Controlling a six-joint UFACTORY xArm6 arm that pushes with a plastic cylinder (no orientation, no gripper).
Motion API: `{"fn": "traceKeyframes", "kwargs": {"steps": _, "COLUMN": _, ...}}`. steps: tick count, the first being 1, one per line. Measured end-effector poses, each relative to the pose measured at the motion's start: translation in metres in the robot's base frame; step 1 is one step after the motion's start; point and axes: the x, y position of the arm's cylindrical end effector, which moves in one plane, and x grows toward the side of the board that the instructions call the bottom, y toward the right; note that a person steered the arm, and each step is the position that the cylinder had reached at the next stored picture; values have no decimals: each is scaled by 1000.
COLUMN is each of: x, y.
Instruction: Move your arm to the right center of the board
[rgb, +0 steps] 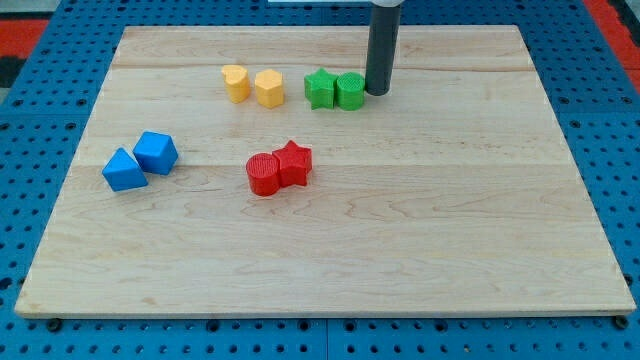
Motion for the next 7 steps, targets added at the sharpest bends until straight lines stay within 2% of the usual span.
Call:
{"fn": "traceKeyframes", "kwargs": {"steps": 2, "x": -1, "y": -37}}
{"fn": "traceKeyframes", "kwargs": {"steps": 4, "x": -1, "y": -36}}
{"fn": "traceKeyframes", "kwargs": {"steps": 5, "x": -1, "y": 8}}
{"fn": "traceKeyframes", "kwargs": {"steps": 6, "x": -1, "y": 86}}
{"fn": "traceKeyframes", "kwargs": {"steps": 7, "x": 23, "y": 152}}
